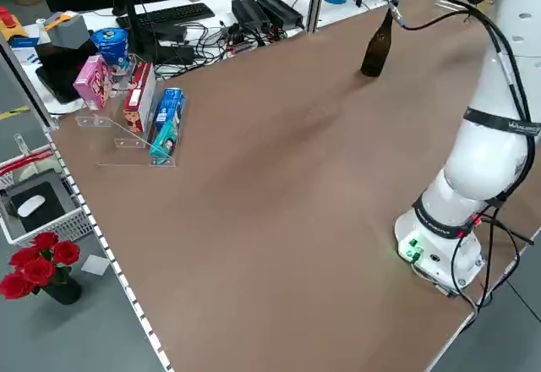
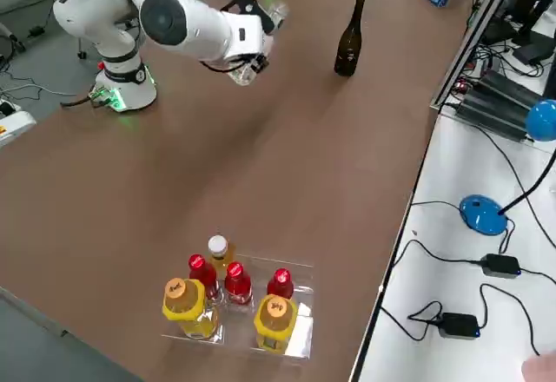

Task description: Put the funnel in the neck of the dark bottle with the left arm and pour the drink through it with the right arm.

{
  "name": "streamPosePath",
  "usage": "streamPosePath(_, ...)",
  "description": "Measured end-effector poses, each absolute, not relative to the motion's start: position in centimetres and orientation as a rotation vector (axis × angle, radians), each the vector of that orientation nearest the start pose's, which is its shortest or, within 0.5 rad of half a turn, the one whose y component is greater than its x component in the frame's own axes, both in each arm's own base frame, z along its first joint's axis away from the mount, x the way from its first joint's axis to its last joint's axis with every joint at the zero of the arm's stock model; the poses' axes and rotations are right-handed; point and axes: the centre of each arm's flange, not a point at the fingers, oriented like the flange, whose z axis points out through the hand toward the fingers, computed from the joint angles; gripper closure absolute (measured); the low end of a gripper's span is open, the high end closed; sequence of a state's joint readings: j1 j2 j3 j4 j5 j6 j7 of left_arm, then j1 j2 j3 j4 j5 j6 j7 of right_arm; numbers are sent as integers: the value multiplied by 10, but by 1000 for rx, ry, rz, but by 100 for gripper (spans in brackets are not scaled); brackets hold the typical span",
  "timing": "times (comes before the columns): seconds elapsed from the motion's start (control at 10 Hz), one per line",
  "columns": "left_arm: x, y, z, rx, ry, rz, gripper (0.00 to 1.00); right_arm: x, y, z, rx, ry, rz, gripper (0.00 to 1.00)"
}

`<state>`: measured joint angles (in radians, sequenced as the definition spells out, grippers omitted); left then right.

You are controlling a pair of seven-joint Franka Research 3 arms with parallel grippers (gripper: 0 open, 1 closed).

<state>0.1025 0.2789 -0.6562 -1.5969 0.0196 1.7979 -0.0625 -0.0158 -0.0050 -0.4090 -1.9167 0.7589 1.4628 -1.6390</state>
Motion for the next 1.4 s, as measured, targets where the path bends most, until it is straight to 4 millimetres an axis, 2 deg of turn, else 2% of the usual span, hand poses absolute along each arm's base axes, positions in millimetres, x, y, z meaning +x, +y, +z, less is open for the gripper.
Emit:
streamPosePath(0.2,554,-284,479,-3217,1053,207,1,495,-119,532,-2054,-1230,-487,47)
streamPosePath(0.4,568,-271,464,-3279,1349,146,2,491,-107,548,-2090,-1219,-462,47)
streamPosePath(0.6,582,-282,447,-3225,1799,-98,2,492,-101,552,-2129,-1204,-419,47)
streamPosePath(0.7,585,-291,437,-3173,1999,-217,2,492,-94,561,-2158,-1190,-395,47)
streamPosePath(0.9,590,-307,423,-3037,2294,-458,1,487,-75,585,-2236,-1153,-342,47)
streamPosePath(1.2,596,-335,388,-2783,2614,-885,1,476,-52,609,-2311,-1109,-299,47)
streamPosePath(1.4,597,-346,363,-2762,2666,-1032,0,474,-44,613,-2332,-1081,-282,47)
